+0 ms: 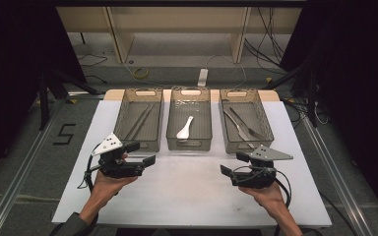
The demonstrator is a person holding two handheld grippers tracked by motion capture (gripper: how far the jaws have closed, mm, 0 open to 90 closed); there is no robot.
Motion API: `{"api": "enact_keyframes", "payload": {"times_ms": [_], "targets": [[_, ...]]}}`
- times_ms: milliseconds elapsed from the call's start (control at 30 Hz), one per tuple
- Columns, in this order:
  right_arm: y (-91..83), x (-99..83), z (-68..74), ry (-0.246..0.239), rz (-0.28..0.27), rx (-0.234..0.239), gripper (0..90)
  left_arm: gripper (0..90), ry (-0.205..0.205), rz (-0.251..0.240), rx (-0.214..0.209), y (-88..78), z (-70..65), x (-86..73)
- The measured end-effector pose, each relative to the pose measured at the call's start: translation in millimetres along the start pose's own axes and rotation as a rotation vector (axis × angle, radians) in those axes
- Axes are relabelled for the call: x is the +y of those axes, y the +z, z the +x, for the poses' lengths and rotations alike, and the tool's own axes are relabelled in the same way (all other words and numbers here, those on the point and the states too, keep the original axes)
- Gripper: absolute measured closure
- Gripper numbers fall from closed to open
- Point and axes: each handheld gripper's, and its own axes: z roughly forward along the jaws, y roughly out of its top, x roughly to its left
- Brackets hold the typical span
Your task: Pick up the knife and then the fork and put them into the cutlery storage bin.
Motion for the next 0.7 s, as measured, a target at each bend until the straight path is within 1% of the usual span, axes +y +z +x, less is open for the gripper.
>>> {"api": "enact_keyframes", "payload": {"times_ms": [100, 233, 333, 400, 467, 533, 633, 700], "targets": [[-4.4, -3.9, -0.6, 0.007, -0.015, -0.013, 22.4, 16.0, -0.004, 0.000, -0.010, -0.1, 0.5, 0.0], [-9.4, -7.7, -0.7, 0.012, -0.024, -0.017, 22.2, 16.0, -0.006, 0.004, -0.020, -0.2, 0.9, -0.3], [-11.4, -11.7, 0.3, 0.019, -0.027, -0.021, 22.2, 15.8, -0.013, 0.016, -0.027, -0.9, 0.1, -1.5], [-12.2, -14.3, 1.3, 0.022, -0.025, -0.026, 22.2, 15.8, -0.012, 0.014, -0.030, -1.8, -0.3, -1.6], [-13.6, -16.1, 2.1, 0.009, -0.027, -0.036, 22.0, 15.8, -0.019, 0.013, -0.032, -2.5, 0.2, -1.7], [-14.8, -17.9, 1.9, 0.017, -0.026, -0.033, 21.9, 15.8, -0.020, 0.012, -0.035, -2.8, 0.1, -1.7], [-15.8, -19.0, 1.2, 0.012, -0.023, -0.043, 21.9, 15.8, -0.011, 0.016, -0.039, -2.0, -0.8, -1.7], [-16.1, -19.1, 0.1, 0.020, -0.025, -0.041, 21.9, 15.8, -0.009, 0.019, -0.038, -1.3, -1.0, -1.7]]}}
